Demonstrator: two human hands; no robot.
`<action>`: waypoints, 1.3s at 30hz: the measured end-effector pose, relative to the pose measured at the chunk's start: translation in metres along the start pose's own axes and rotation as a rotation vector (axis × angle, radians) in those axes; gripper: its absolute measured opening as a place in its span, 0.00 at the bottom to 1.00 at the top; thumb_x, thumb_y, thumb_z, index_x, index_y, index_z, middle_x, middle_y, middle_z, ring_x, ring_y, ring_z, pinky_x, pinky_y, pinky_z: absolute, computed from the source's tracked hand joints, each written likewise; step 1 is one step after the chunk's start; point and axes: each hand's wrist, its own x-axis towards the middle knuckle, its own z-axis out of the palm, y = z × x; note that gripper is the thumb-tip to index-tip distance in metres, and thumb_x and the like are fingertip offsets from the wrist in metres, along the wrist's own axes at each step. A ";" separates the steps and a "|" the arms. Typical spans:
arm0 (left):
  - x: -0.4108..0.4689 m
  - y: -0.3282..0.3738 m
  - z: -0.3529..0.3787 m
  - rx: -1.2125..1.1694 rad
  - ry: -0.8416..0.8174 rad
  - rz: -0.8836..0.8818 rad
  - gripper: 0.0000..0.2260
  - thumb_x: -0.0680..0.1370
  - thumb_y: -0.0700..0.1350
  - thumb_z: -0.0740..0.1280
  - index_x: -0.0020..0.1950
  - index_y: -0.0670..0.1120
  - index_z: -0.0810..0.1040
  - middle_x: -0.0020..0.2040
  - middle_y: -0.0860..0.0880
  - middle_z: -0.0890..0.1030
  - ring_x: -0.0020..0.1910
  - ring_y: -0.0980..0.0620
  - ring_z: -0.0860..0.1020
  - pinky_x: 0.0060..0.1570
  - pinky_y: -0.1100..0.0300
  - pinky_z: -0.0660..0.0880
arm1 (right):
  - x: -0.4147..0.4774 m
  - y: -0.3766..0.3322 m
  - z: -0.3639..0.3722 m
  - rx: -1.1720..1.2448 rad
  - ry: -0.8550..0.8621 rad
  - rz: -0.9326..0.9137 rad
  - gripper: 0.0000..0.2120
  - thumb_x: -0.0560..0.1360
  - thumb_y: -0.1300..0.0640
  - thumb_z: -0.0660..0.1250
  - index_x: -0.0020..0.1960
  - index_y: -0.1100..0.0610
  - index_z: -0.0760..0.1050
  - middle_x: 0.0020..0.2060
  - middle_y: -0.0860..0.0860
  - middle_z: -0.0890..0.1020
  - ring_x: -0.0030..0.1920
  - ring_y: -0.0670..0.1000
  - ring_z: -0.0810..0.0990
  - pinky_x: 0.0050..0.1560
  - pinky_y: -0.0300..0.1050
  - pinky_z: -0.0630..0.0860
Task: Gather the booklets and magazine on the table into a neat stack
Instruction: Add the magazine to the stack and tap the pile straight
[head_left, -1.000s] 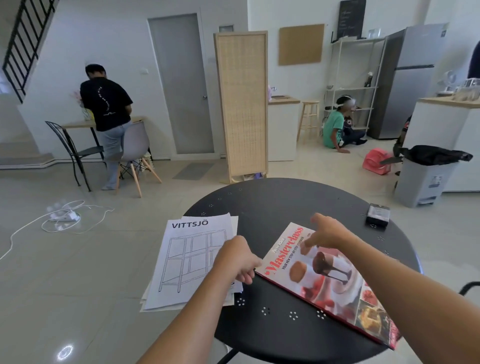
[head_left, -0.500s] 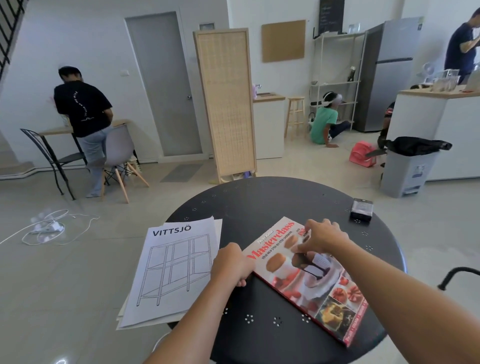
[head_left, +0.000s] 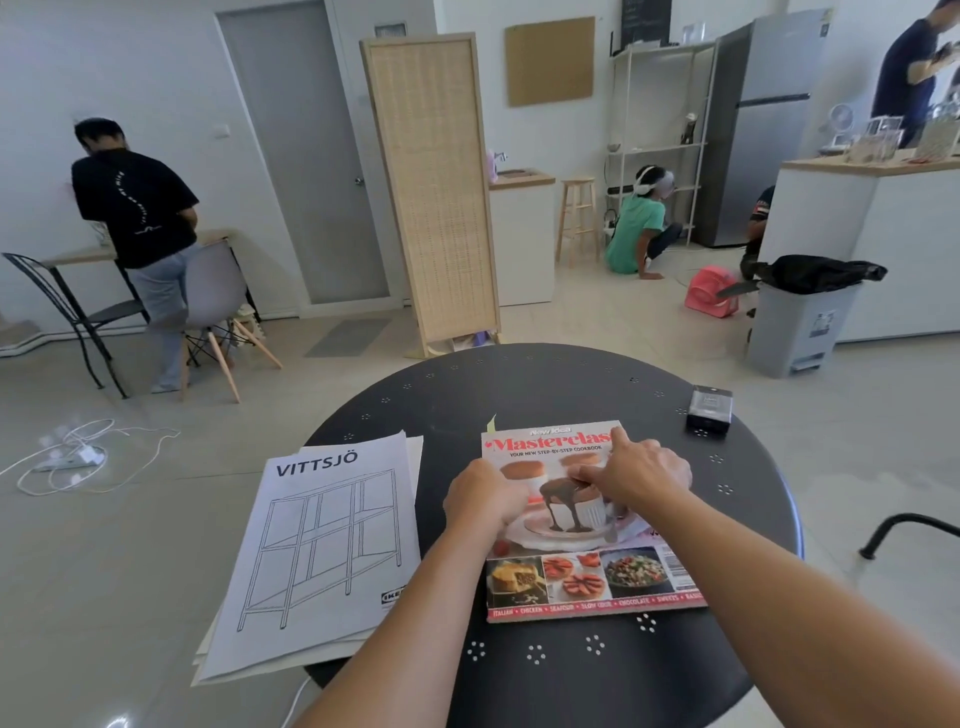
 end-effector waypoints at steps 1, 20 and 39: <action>0.002 0.001 0.000 -0.033 -0.004 -0.021 0.12 0.75 0.47 0.72 0.55 0.43 0.81 0.50 0.46 0.84 0.47 0.47 0.83 0.39 0.57 0.76 | 0.000 0.001 0.000 -0.004 0.001 -0.003 0.43 0.68 0.24 0.57 0.74 0.48 0.60 0.62 0.58 0.78 0.57 0.60 0.80 0.43 0.52 0.77; 0.015 -0.016 -0.008 -0.479 0.145 0.057 0.06 0.83 0.43 0.62 0.59 0.49 0.74 0.54 0.48 0.80 0.48 0.49 0.83 0.43 0.54 0.84 | -0.014 -0.005 -0.016 0.301 -0.056 0.058 0.49 0.66 0.23 0.60 0.72 0.57 0.61 0.64 0.57 0.77 0.60 0.59 0.79 0.52 0.52 0.77; 0.005 -0.109 -0.168 -0.409 0.408 -0.047 0.06 0.78 0.36 0.66 0.52 0.42 0.81 0.45 0.44 0.83 0.33 0.52 0.78 0.27 0.62 0.70 | -0.070 -0.150 -0.019 0.914 -0.438 -0.206 0.08 0.73 0.61 0.75 0.47 0.59 0.77 0.44 0.56 0.87 0.40 0.53 0.87 0.39 0.46 0.84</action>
